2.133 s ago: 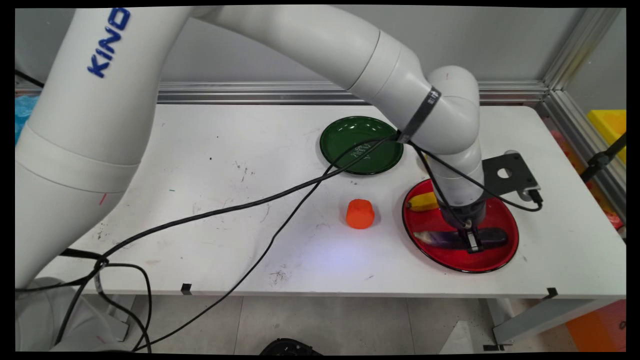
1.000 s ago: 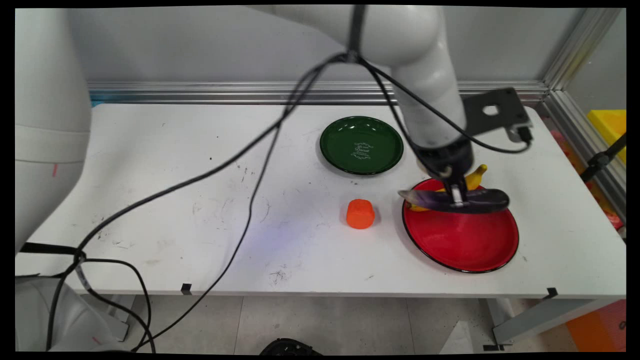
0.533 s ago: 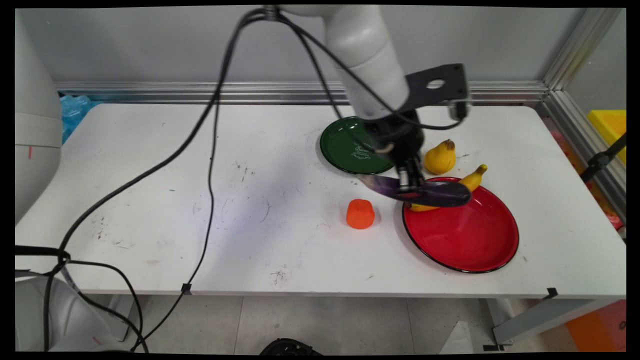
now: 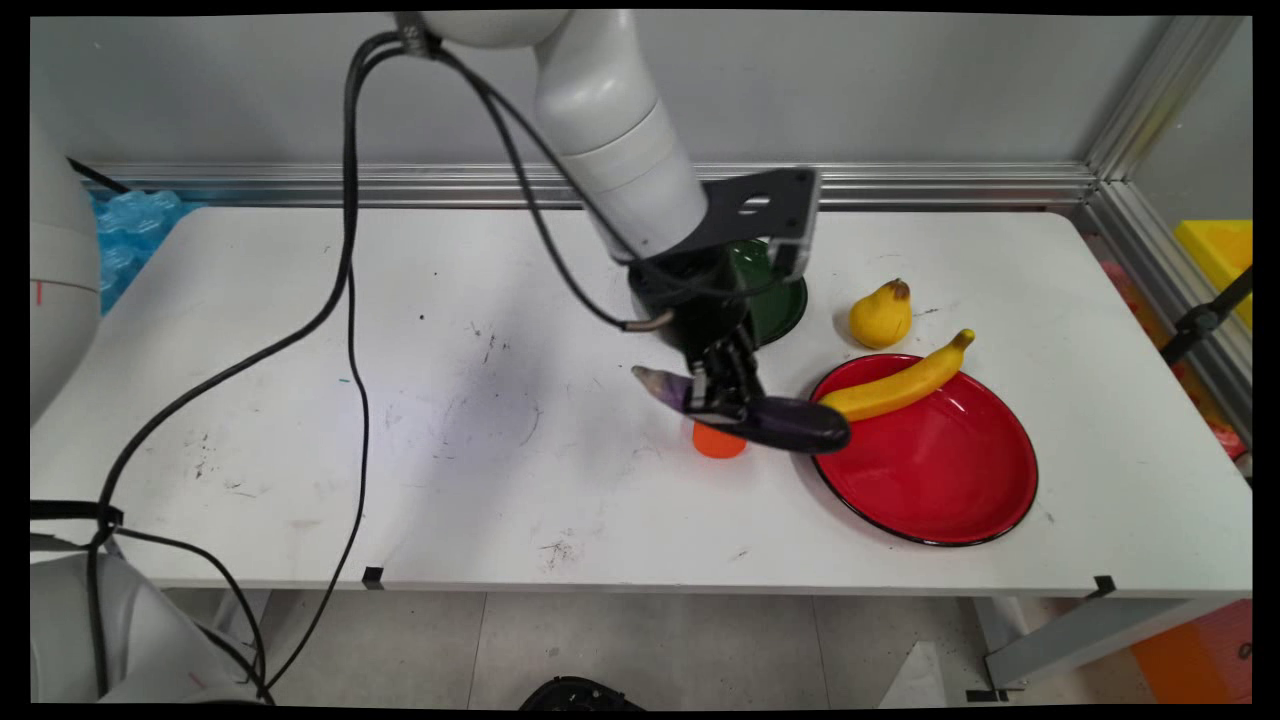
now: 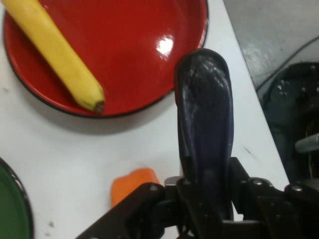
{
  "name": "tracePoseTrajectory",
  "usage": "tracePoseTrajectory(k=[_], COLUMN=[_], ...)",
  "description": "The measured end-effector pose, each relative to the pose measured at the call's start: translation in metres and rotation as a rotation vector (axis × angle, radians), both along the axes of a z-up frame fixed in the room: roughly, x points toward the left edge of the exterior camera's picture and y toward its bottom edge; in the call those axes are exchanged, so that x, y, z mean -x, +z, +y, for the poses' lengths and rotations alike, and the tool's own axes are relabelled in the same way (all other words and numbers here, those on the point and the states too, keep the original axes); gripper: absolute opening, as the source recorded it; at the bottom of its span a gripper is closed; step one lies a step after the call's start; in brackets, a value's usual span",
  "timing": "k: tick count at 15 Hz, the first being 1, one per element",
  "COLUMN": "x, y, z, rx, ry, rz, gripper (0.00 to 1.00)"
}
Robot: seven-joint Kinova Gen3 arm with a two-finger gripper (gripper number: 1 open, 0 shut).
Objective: Place the picked object on the table
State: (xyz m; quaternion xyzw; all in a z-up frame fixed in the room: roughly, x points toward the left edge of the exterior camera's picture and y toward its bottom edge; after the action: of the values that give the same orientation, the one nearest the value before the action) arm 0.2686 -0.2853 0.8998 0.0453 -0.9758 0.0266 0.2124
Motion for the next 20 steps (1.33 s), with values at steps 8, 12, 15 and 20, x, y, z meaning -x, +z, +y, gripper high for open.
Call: tracePoseTrajectory(k=[8,12,15,20], x=[-0.004,0.004,0.011,0.018], y=[-0.051,-0.076,-0.093,-0.108], z=[0.021,0.023,0.023,0.021], rx=[-0.036,-0.043,-0.048,-0.048], ry=[-0.027,-0.018,-0.006,0.008], rz=[-0.034,-0.054,-0.061,-0.063], gripper=[0.0,0.0,0.0,0.0])
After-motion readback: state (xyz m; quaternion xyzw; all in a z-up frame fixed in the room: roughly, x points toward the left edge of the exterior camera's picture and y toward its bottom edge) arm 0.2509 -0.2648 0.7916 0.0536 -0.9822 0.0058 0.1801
